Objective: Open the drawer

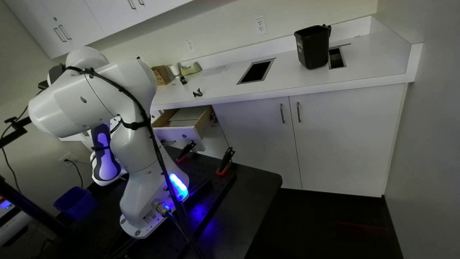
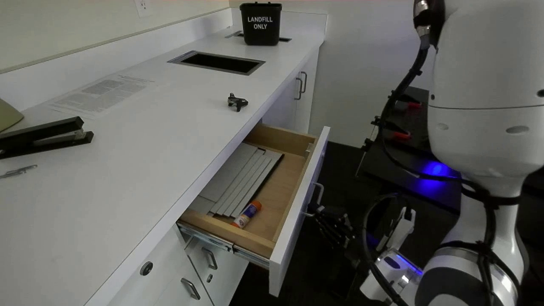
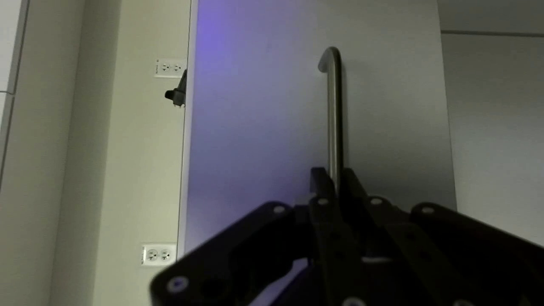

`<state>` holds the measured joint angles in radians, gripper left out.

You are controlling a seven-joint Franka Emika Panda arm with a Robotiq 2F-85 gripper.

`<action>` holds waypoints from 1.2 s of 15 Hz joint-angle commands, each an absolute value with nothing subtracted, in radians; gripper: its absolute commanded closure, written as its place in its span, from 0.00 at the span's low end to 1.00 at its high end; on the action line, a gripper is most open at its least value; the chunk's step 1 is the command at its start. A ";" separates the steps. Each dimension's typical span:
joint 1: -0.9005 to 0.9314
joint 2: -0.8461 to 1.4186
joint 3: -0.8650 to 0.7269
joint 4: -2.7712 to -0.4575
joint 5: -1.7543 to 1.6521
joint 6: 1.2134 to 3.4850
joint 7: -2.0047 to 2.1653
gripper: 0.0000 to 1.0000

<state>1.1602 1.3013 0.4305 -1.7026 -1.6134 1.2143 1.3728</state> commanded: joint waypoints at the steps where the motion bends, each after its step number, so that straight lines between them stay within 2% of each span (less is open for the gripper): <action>1: 1.251 1.312 0.454 -1.627 -1.581 1.212 1.346 0.97; 8: 1.259 1.267 0.456 -1.662 -1.551 1.275 1.341 0.97; 9: 1.247 1.254 0.459 -1.674 -1.547 1.284 1.336 0.65; 11: 1.248 1.222 0.471 -1.678 -1.563 1.311 1.315 0.57; 18: 1.220 1.005 0.556 -1.729 -1.441 1.506 1.220 0.03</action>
<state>1.2520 1.1274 0.5444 -1.6464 -1.5120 1.4113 1.2481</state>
